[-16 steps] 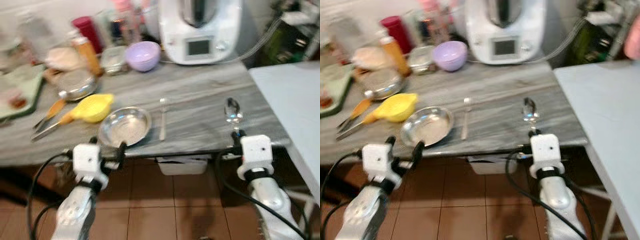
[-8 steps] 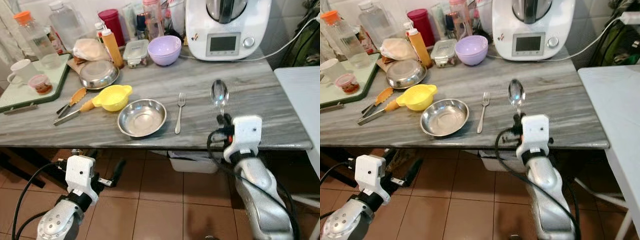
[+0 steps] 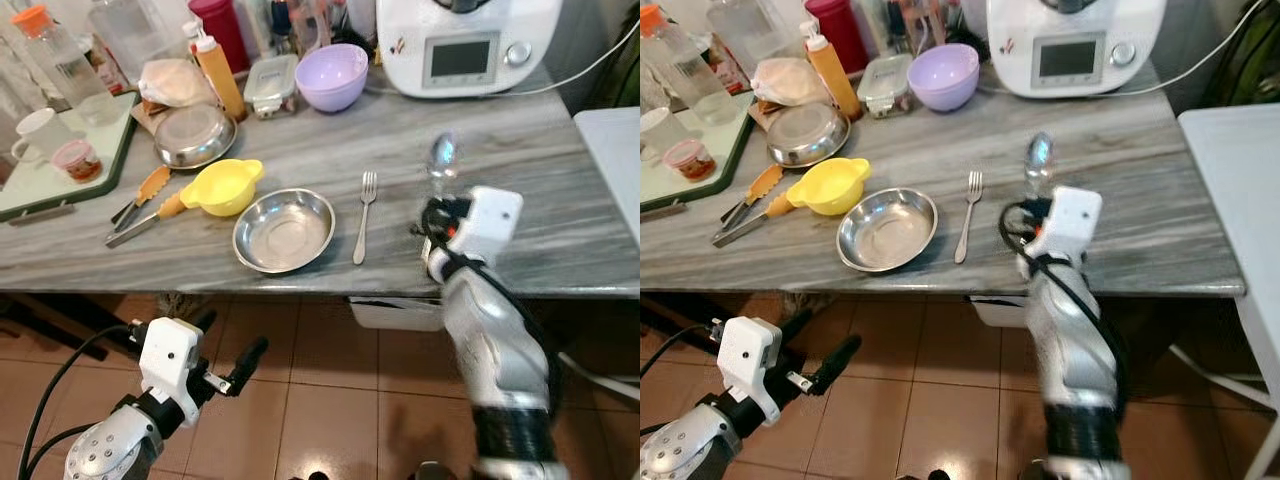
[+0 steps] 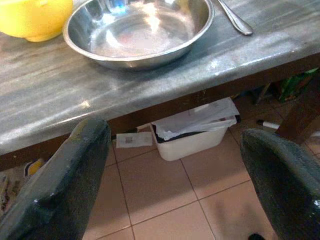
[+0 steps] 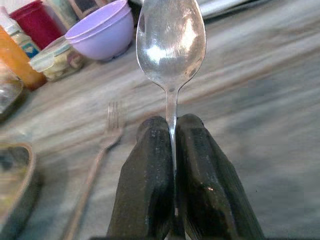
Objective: Setting the table
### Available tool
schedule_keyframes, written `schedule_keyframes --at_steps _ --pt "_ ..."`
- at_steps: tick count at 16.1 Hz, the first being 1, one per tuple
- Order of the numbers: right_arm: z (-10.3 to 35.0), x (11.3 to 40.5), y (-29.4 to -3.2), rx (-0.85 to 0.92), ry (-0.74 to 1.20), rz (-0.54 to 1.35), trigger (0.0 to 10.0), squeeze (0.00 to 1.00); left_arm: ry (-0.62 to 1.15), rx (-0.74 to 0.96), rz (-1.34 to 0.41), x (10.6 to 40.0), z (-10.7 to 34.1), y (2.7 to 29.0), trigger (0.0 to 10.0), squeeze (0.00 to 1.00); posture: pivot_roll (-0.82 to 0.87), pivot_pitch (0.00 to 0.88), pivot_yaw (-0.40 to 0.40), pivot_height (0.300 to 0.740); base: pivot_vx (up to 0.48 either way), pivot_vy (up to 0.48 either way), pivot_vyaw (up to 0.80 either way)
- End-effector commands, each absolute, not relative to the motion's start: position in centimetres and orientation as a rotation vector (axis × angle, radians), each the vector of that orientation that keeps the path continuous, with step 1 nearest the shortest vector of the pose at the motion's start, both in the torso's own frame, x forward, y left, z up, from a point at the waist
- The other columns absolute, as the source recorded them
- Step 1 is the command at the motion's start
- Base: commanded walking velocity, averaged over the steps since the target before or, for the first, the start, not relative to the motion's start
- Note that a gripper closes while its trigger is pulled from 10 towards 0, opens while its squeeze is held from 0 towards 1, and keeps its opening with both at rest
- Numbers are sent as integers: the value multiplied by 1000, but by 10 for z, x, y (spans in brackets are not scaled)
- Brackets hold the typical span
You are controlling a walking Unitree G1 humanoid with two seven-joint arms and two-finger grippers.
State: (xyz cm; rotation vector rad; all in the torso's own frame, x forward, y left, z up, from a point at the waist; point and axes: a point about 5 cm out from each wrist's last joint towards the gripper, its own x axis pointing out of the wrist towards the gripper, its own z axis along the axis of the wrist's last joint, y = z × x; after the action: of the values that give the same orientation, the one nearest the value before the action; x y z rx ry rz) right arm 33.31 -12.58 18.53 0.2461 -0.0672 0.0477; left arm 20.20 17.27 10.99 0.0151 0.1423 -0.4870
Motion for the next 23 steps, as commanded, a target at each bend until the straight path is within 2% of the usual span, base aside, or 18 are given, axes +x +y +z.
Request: schedule_keyframes --at_steps 1,6,11,15,16,23 --pt "188 337 -113 284 -54 78 10000 0 166 24 -501 198 109 175 10000 0 -200 217 221 740 0 0 0" --pt "193 354 -88 452 17 104 10000 0 193 23 -533 184 107 173 10000 0 -189 214 215 740 0 0 0" --pt "179 356 -89 461 90 49 10000 0 178 1 -589 149 127 170 10000 0 -189 214 215 740 0 0 0" --pt "169 360 -100 443 127 4 10000 0 188 -85 -677 129 128 134 10000 0 -189 214 215 740 0 0 0" --pt "168 364 -106 432 132 -10 10000 0 169 -132 -679 136 127 108 10000 0 -207 208 206 740 0 0 0" --pt "158 372 -104 480 230 -17 10000 0 97 -182 -702 122 154 61 10000 0 -218 195 195 740 0 0 0"
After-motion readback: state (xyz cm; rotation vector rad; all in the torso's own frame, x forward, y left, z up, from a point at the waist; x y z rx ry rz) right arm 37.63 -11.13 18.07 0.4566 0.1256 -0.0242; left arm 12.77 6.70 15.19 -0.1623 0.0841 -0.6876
